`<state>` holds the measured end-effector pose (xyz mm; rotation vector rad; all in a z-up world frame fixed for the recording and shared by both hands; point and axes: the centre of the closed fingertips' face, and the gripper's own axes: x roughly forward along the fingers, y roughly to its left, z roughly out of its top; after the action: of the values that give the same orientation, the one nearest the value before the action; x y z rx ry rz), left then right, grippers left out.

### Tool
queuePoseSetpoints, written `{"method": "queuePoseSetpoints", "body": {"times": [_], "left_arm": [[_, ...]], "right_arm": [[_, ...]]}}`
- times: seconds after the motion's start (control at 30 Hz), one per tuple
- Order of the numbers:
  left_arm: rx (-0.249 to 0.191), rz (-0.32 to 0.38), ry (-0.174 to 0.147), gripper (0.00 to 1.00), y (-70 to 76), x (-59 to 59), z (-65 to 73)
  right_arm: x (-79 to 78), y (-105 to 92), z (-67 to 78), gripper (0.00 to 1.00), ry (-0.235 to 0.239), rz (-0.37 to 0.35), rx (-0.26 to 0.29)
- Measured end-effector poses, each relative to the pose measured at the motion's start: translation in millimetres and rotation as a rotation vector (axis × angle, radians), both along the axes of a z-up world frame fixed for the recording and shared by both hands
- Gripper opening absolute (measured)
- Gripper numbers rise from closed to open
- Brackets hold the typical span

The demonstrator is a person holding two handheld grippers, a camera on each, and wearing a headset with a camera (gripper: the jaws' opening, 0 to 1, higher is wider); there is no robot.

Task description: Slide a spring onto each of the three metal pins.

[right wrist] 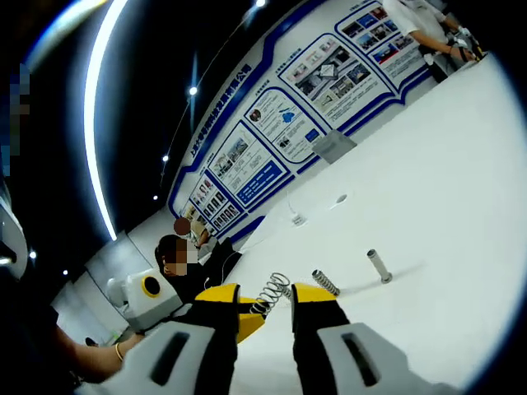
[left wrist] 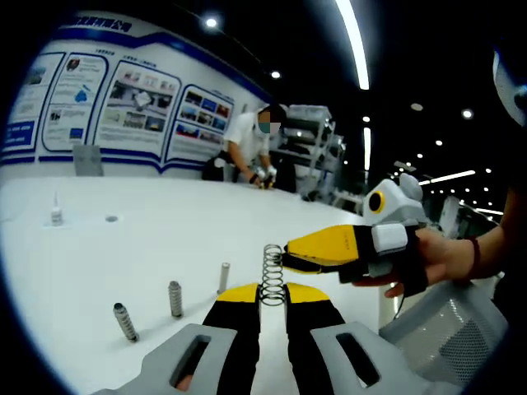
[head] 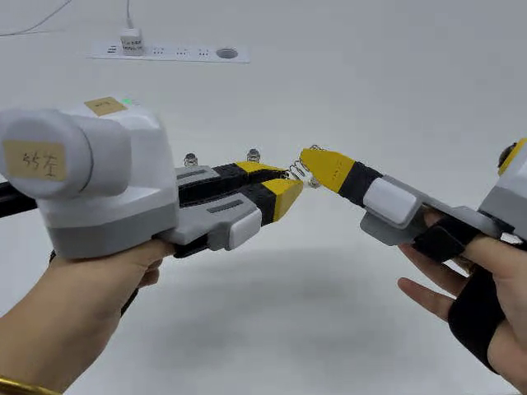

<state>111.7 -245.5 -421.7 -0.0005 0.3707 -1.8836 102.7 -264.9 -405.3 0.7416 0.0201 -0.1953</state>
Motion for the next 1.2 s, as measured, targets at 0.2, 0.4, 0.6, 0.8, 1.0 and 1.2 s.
{"method": "queuePoseSetpoints", "body": {"times": [0.2, 0.4, 0.6, 0.8, 1.0, 1.2], "left_arm": [[-0.017, 0.003, 0.009, 0.10, 4.8, -1.3, 4.3], [-0.037, -0.002, 0.018, 0.10, 8.2, -2.7, 9.0], [-0.041, -0.005, 0.015, 0.10, 9.7, -2.6, 8.1], [-0.028, -0.003, 0.003, 0.10, 9.3, -2.9, 4.2], [-0.001, 0.002, -0.021, 0.11, 9.1, -1.2, -1.6], [0.013, 0.004, -0.058, 0.11, 10.8, 0.2, -6.8]], "right_arm": [[6.8, 5.8, -0.8, 0.21, -0.009, 0.018, 0.052], [10.1, 9.5, 0.0, 0.15, -0.022, 0.024, 0.086], [11.7, 15.5, 3.7, 0.12, -0.046, 0.052, 0.115], [13.7, 18.6, 3.4, 0.11, -0.026, 0.073, 0.060], [16.8, 21.8, 1.0, 0.11, 0.021, 0.088, -0.051], [20.0, 25.0, -2.5, 0.11, 0.071, 0.111, -0.138]]}}
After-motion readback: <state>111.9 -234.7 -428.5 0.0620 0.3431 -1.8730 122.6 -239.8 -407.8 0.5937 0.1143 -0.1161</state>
